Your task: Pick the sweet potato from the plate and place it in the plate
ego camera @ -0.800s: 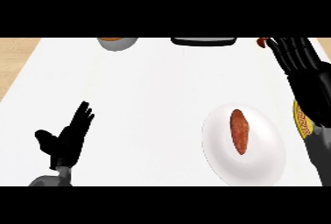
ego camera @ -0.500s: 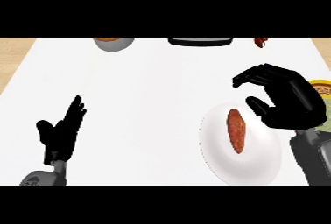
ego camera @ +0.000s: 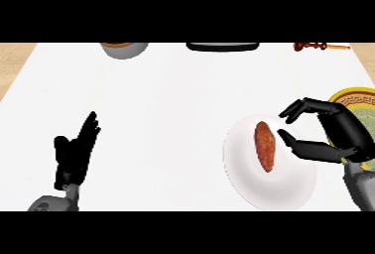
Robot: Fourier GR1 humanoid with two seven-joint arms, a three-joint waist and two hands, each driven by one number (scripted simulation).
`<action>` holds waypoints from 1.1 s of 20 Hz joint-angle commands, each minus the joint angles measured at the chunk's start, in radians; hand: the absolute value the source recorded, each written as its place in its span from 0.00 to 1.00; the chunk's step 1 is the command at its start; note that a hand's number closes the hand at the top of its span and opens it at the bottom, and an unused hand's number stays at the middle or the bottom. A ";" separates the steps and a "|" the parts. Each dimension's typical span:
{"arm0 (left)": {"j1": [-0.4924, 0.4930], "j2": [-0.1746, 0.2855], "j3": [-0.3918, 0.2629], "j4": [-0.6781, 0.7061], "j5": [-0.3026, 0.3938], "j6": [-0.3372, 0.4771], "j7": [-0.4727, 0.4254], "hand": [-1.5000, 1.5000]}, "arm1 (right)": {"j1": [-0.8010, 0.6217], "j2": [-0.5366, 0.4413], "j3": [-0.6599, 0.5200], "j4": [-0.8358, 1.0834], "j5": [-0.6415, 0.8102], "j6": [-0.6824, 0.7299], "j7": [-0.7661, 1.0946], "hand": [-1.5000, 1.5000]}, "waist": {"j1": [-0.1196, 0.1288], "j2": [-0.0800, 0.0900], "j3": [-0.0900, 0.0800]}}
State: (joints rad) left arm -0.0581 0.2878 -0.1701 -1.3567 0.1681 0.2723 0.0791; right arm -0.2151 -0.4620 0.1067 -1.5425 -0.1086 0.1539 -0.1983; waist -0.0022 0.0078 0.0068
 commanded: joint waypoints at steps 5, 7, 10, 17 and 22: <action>0.001 0.003 -0.026 -0.072 -0.034 0.029 0.098 0.50 | 0.112 -0.059 0.058 0.216 0.081 0.249 -0.446 0.00 | 0.012 -0.006 -0.004; -0.014 -0.019 -0.041 -0.056 -0.058 0.049 0.094 0.50 | 0.041 -0.092 0.080 0.239 0.185 0.205 -0.443 0.00 | 0.015 -0.006 -0.005; 0.007 0.001 -0.010 -0.020 -0.024 -0.003 0.049 0.50 | 0.000 -0.140 0.086 0.238 0.328 0.086 -0.408 0.00 | 0.015 -0.006 -0.007; -0.020 -0.037 -0.032 -0.037 -0.061 0.029 0.091 0.50 | -0.118 -0.212 0.158 0.181 0.470 0.168 -0.212 0.00 | 0.006 -0.009 -0.008; 0.000 -0.023 -0.012 -0.034 -0.073 0.028 0.074 0.50 | -0.182 -0.222 0.242 0.156 0.524 0.327 -0.069 0.00 | 0.007 -0.008 -0.008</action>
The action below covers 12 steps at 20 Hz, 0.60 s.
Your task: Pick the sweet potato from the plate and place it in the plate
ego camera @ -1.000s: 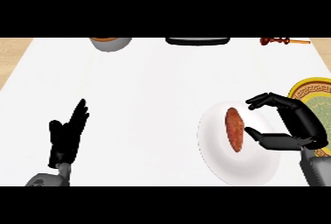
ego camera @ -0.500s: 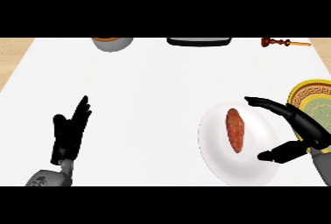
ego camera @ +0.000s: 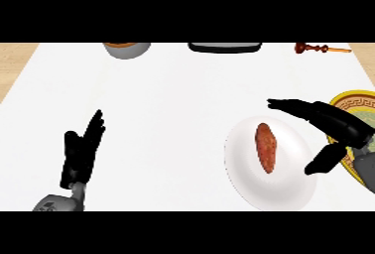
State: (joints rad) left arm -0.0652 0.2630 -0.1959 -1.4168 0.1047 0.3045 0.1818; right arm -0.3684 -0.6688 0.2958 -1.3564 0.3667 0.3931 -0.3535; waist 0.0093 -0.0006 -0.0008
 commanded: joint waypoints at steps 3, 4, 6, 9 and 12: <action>-0.033 -0.032 0.011 0.045 -0.023 0.004 -0.020 0.50 | -0.062 -0.008 0.061 0.020 0.080 0.149 0.097 0.00 | -0.006 0.002 0.000; 0.019 -0.027 -0.010 -0.019 -0.037 0.008 -0.004 0.50 | -0.094 0.023 0.069 0.056 0.102 0.159 0.109 0.00 | 0.002 0.002 0.001; 0.010 -0.007 0.018 -0.027 -0.034 -0.010 0.022 0.50 | -0.056 0.071 0.092 0.032 0.153 0.142 0.135 0.00 | -0.003 0.001 0.001; 0.090 -0.015 0.012 -0.109 -0.044 -0.008 0.038 0.50 | -0.065 0.120 0.072 0.023 0.181 0.175 0.191 0.00 | -0.001 0.000 0.001; 0.020 -0.006 0.072 -0.037 -0.016 -0.074 0.014 0.50 | -0.112 0.131 0.049 0.184 0.253 0.160 0.063 0.00 | 0.000 0.002 0.001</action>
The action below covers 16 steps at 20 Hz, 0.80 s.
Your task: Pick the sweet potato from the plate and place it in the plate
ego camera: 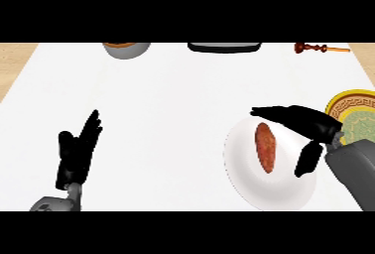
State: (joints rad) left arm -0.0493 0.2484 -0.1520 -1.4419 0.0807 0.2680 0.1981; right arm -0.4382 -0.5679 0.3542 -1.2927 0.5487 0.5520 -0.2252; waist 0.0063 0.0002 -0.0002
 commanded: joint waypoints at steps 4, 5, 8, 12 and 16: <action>0.006 -0.016 0.024 -0.038 -0.042 -0.028 0.045 0.50 | 0.006 0.066 -0.040 0.088 0.120 0.019 -0.069 0.00 | -0.001 0.000 0.000; 0.023 0.004 0.054 -0.043 -0.008 -0.063 0.040 0.50 | -0.034 0.092 -0.032 0.102 0.135 0.025 -0.062 0.00 | 0.001 0.000 0.000; 0.038 -0.015 0.042 -0.099 -0.046 -0.038 0.066 0.50 | 0.023 0.100 -0.057 -0.035 0.131 0.091 0.007 0.00 | -0.004 -0.002 0.000; 0.037 -0.045 0.048 -0.020 -0.089 -0.035 -0.010 0.50 | -0.076 0.132 -0.092 0.156 0.190 0.086 -0.070 0.00 | 0.001 0.000 0.000; -0.009 -0.098 0.053 0.047 -0.106 -0.019 -0.009 0.50 | 0.014 0.189 -0.054 0.175 0.282 -0.043 -0.112 0.00 | -0.003 0.001 0.000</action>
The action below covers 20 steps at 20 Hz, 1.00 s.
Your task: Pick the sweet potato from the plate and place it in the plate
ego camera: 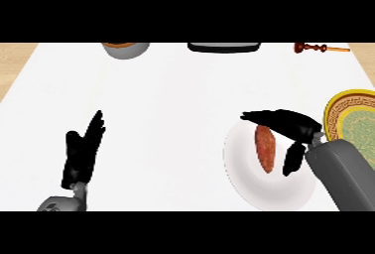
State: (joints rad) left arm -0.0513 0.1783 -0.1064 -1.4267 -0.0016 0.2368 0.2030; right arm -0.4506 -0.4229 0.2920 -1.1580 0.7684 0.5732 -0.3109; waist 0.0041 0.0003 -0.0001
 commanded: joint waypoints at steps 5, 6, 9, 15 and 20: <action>0.002 -0.008 0.027 -0.074 -0.009 -0.032 0.058 0.50 | 0.023 0.062 -0.011 0.073 0.101 -0.043 -0.049 0.00 | -0.001 0.000 0.000; -0.007 -0.006 0.033 -0.062 -0.032 -0.023 0.056 0.50 | 0.076 0.031 -0.028 -0.037 0.094 -0.001 -0.021 0.00 | -0.005 -0.001 0.000; -0.022 -0.031 0.021 -0.053 -0.029 -0.028 0.083 0.50 | 0.030 0.034 -0.010 0.007 0.139 -0.068 -0.111 1.00 | -0.003 0.000 0.000; 0.018 -0.020 0.039 -0.103 -0.048 -0.048 0.082 0.50 | 0.003 0.096 -0.038 0.088 0.207 -0.169 -0.146 1.00 | 0.000 -0.001 0.000; 0.023 -0.020 0.050 -0.102 -0.040 -0.050 0.080 0.50 | 0.008 0.025 -0.145 0.026 0.170 -0.233 -0.153 1.00 | -0.004 -0.003 0.000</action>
State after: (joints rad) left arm -0.0487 0.1536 -0.0547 -1.4629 -0.0368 0.1819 0.2382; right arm -0.4453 -0.3700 0.2049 -1.0709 0.9543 0.3629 -0.4761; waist 0.0023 -0.0008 -0.0003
